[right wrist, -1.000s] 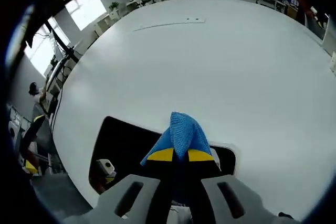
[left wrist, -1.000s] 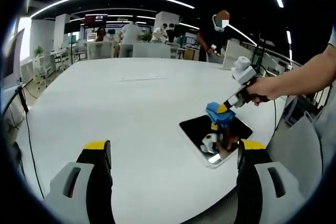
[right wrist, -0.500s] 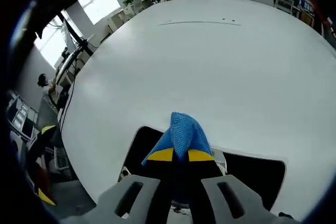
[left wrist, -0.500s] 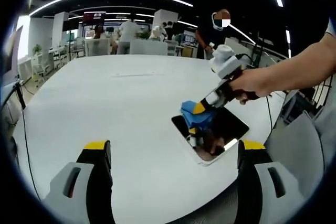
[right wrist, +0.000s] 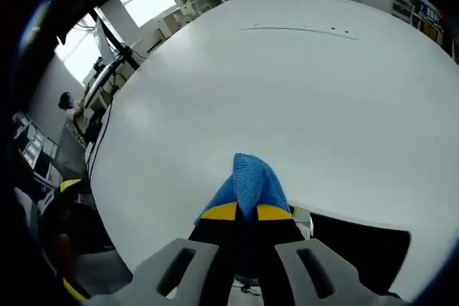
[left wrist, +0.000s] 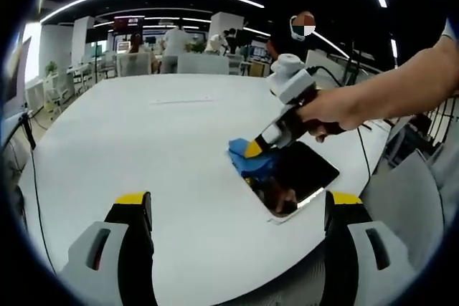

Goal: Wipe the mirror surface with the cleaning cloth until all visible marks leave the cleaned area.

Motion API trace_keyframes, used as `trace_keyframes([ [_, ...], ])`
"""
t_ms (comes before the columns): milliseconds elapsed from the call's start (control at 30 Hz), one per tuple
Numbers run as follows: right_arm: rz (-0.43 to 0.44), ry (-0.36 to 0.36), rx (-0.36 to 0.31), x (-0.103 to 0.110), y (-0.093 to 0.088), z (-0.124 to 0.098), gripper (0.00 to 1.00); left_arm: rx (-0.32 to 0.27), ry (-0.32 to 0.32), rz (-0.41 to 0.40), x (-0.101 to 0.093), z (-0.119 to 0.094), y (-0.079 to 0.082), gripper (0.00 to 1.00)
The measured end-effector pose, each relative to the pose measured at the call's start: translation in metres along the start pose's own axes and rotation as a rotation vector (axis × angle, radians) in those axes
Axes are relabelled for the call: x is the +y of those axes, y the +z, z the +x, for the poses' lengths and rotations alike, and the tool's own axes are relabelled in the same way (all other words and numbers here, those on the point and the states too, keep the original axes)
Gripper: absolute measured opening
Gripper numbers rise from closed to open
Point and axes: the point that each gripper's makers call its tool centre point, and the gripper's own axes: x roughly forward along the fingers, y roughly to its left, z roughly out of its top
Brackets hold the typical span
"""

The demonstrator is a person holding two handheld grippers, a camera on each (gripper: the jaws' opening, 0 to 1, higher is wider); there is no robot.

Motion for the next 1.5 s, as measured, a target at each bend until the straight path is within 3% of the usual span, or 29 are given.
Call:
trace_keyframes([
  [100,0.037,0.034,-0.011,0.002,0.003,0.004,0.02,0.016,-0.039,0.025,-0.008,0.000,-0.008,0.99],
  [400,0.059,0.047,0.008,0.001,0.003,0.005,0.02,0.016,-0.010,0.036,0.000,0.001,-0.007,0.99],
  [500,0.051,0.045,0.007,0.002,0.001,0.001,0.02,0.024,-0.023,0.096,-0.005,0.002,-0.007,0.99],
  [567,0.045,0.041,0.009,0.003,0.000,0.003,0.02,-0.021,0.003,0.135,0.000,0.001,0.000,0.99],
  [633,0.035,0.038,0.018,0.004,-0.002,0.003,0.02,-0.023,-0.025,0.043,-0.001,0.000,0.000,0.99],
  [833,0.030,0.037,0.036,0.004,-0.006,0.002,0.02,0.018,-0.003,0.047,0.007,-0.002,-0.010,0.99],
  [933,0.026,0.032,0.045,0.004,-0.009,0.003,0.02,-0.025,0.000,0.040,0.011,-0.007,-0.003,0.99],
  [1000,0.029,0.021,0.033,0.004,-0.010,0.003,0.02,0.015,0.017,-0.005,0.011,-0.004,-0.007,0.99],
  [1067,0.038,0.012,0.037,0.006,-0.013,0.001,0.01,0.032,-0.003,0.053,0.002,-0.001,-0.007,0.99],
  [1133,0.041,0.008,0.041,0.010,-0.020,-0.004,0.01,0.052,0.036,0.088,0.005,-0.001,-0.009,0.99],
  [1233,0.024,0.015,0.050,0.015,-0.027,-0.007,0.02,0.000,0.068,0.054,0.018,-0.002,-0.006,0.95],
  [1333,0.027,0.010,0.044,0.014,-0.027,-0.006,0.01,0.016,0.067,0.076,0.018,-0.003,-0.010,0.94],
  [1367,0.029,0.003,0.038,0.014,-0.026,-0.006,0.01,0.033,0.057,0.131,0.016,-0.002,-0.014,0.93],
  [1433,0.023,-0.006,0.035,0.016,-0.028,-0.008,0.01,0.083,0.065,0.136,0.017,-0.001,-0.022,0.90],
  [1500,0.024,-0.008,0.037,0.017,-0.030,-0.007,0.01,0.037,0.063,0.117,0.018,-0.001,-0.016,0.97],
])
